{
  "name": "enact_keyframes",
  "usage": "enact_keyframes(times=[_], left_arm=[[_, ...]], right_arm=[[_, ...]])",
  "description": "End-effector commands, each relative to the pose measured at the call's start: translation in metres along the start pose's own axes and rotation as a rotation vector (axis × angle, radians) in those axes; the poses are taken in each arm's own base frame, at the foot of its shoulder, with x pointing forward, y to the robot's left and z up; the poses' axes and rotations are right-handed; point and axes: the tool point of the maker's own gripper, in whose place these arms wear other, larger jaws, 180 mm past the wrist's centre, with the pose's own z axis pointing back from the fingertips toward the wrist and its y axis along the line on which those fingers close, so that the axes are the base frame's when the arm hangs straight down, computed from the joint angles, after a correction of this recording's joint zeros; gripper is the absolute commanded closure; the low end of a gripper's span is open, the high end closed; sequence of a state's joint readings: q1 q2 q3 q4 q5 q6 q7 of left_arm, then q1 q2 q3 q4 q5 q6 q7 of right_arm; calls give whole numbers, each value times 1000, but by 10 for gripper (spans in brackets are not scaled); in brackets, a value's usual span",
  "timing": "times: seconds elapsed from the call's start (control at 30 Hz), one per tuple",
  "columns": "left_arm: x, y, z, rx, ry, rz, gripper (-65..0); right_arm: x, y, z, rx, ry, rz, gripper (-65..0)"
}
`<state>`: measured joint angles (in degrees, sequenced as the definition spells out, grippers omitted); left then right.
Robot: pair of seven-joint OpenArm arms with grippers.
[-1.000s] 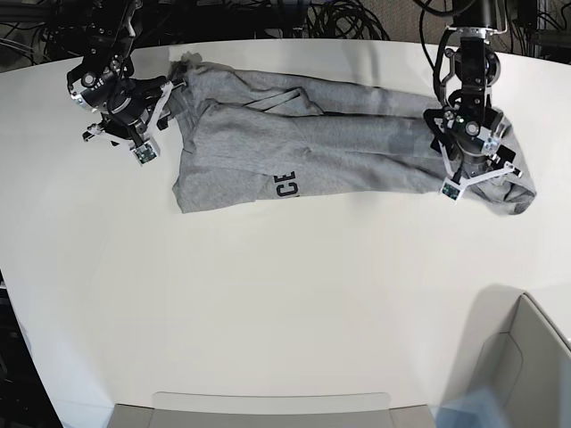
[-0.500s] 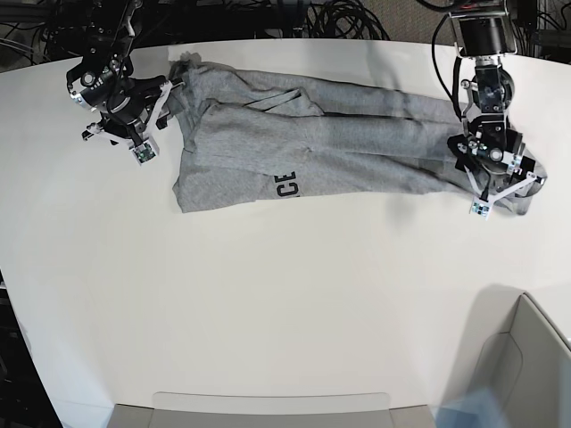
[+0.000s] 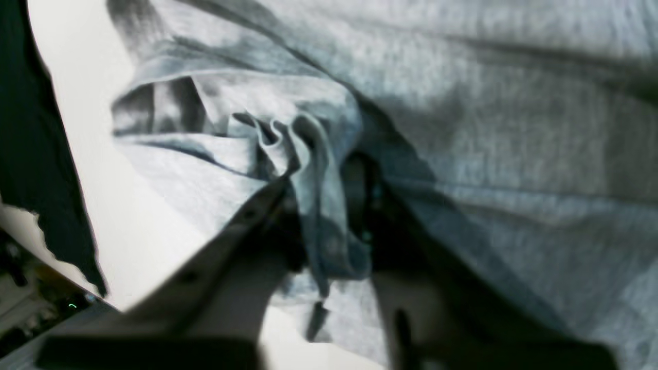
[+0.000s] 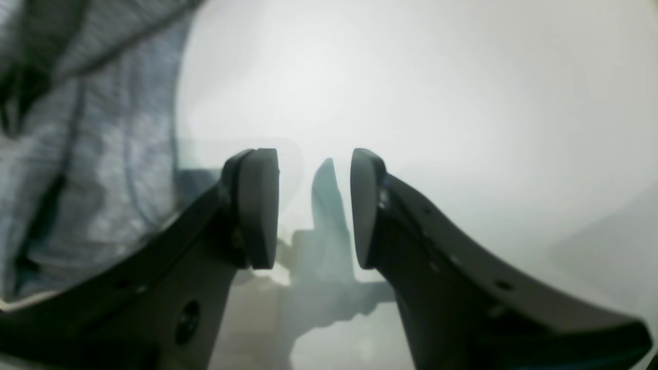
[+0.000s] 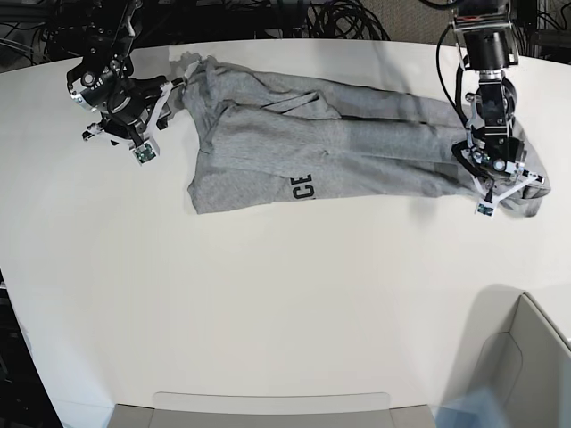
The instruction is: Fold the T-shirt properly
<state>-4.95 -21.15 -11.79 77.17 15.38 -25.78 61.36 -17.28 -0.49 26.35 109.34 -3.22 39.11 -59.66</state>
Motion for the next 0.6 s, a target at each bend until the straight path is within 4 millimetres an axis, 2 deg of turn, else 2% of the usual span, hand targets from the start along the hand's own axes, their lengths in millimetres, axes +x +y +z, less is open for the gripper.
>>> enact_keyframes(times=[0.0, 0.1, 0.3, 0.47, 0.57], left_arm=[[-3, 21, 2, 35, 12, 49, 0], [-3, 36, 4, 49, 11, 100, 0], [-5, 38, 5, 56, 15, 97, 0], [-4, 41, 17, 82, -20, 86, 0], [3, 47, 28, 106, -51, 87, 0]], right_arm=[[9, -3, 4, -6, -33, 22, -235], [8, -3, 4, -7, -31, 22, -235], [7, -3, 5, -8, -29, 20, -234], [7, -3, 4, -6, -30, 22, -234], [7, -3, 4, -6, -30, 22, -234]])
